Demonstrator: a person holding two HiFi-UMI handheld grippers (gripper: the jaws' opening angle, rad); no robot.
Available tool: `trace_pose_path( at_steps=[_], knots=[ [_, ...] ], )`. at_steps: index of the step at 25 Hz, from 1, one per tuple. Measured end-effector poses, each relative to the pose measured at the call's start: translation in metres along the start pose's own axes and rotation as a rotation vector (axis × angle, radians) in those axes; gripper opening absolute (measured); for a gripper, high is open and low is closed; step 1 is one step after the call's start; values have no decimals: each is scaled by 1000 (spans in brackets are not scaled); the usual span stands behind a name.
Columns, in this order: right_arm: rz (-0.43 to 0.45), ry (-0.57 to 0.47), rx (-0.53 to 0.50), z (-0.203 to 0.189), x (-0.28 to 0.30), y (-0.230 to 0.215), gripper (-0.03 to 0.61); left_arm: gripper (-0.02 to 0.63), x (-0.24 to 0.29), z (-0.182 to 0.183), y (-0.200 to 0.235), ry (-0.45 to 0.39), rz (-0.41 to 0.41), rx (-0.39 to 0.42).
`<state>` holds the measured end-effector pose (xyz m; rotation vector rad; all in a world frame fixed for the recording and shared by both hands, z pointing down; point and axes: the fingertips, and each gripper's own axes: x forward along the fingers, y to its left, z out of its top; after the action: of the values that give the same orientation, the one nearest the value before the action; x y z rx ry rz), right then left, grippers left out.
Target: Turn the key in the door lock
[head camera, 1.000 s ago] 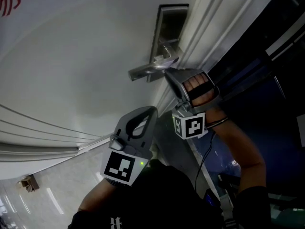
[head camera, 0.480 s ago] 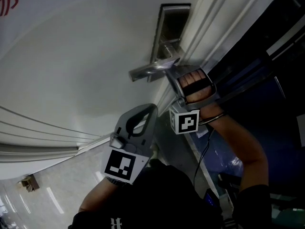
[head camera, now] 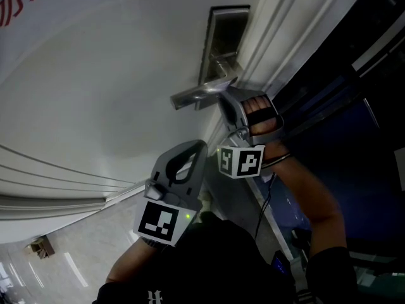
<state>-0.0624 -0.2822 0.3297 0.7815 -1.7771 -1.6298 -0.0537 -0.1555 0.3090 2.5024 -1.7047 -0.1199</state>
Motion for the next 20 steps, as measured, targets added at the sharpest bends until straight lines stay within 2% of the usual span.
trace_pose_path(
  at_steps=[6,9,15,20],
  knots=[
    [-11,25,197,-1,1,-3,41,8,-1,1,-3,2,-8,5],
    [-2,32,369,-2,1,-4,31,8,-2,1,-4,4,-11,10],
    [52,18,934,-6,1,-8,21,8,-6,1,-4,7,-5,14],
    [135,-33,1670,-17,2,-5,21,8,-9,1,-4,8,0,18]
  ],
)
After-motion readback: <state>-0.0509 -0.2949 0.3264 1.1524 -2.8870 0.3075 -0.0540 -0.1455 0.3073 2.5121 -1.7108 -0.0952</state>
